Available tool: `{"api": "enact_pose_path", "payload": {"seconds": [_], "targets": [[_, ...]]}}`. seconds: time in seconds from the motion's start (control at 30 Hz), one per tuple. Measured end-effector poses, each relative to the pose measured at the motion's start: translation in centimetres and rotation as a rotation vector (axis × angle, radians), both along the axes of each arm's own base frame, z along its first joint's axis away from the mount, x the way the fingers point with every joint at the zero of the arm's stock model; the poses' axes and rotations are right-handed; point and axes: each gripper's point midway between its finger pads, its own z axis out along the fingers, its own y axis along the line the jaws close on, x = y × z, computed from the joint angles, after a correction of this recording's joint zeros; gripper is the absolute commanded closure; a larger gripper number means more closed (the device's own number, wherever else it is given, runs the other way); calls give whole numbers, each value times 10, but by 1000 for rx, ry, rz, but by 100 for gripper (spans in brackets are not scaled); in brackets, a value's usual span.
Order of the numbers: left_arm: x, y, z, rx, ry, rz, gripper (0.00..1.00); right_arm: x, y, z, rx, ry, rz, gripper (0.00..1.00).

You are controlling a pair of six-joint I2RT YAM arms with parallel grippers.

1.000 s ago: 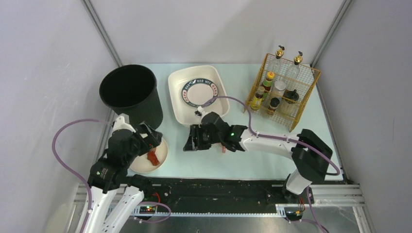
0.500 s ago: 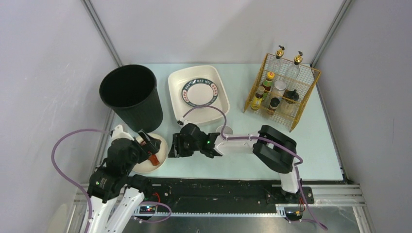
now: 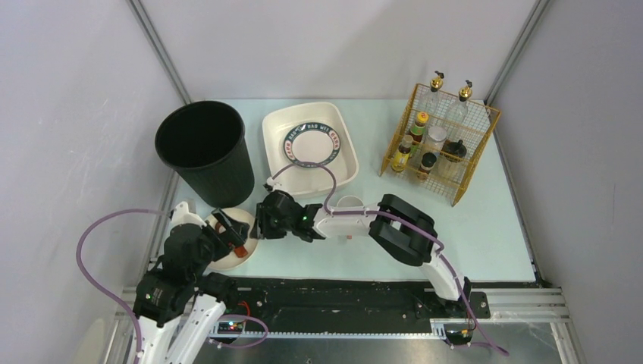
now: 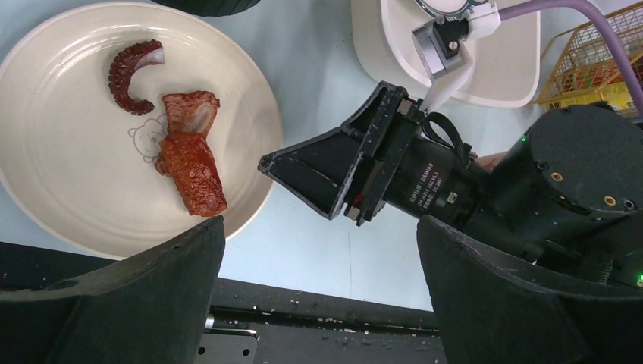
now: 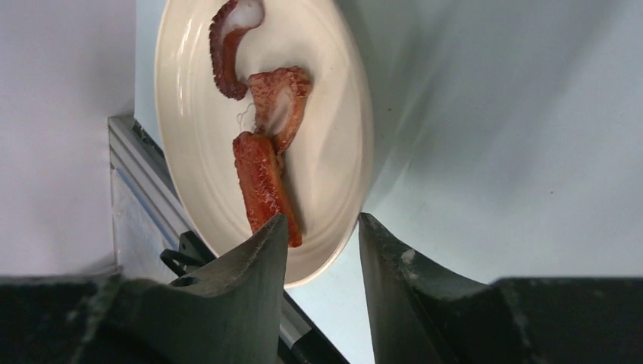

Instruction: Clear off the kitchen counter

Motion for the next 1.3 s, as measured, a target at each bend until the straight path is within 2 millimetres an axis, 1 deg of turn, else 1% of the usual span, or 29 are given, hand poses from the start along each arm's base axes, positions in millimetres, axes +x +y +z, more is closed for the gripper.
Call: {"api": "enact_pose_path", "payload": {"seconds": [0.17, 0.3, 0.4, 0.47, 0.53, 0.7, 0.73, 0.8, 0.83, 0.9, 1.0, 1.1, 1.17, 1.3], "targets": [[-2, 0, -1, -1, 2, -3, 0, 4, 3, -8, -44, -8, -21, 62], [-3, 0, -1, 0, 3, -3, 0, 4, -4, -18, -92, -2, -34, 63], [-3, 0, -2, 0, 4, -3, 0, 4, -6, -25, -116, 3, -40, 67], [-3, 0, -2, 0, 5, -4, 0, 5, -6, -25, -119, 2, -42, 70], [-3, 0, -2, 0, 5, -4, 0, 5, -4, -23, -114, 0, -42, 73], [-4, 0, -1, -1, 3, -6, 0, 6, -4, -22, -110, 1, -42, 87], [-4, 0, -1, -2, 2, -7, 0, 6, -3, -21, -109, 1, -43, 88], [-4, 0, -1, -4, 1, -9, 0, 7, -4, -21, -109, 3, -47, 93], [-5, -1, -1, -6, 2, -12, 0, 8, -4, -22, -110, 3, -50, 99], [-5, -2, -1, -9, 3, -17, 0, 10, -7, -24, -118, 1, -50, 100], [-6, -3, -2, -12, 4, -22, 0, 11, -13, -30, -130, 7, -54, 100], [-6, -4, -4, -14, 11, -28, 0, 12, -23, -31, -134, 10, -62, 100], [-6, -6, -7, -16, 22, -35, 0, 12, -36, -29, -141, 13, -70, 100], [-7, -7, -16, -16, 46, -41, 0, 18, -69, -24, -177, 11, -99, 100]]}}
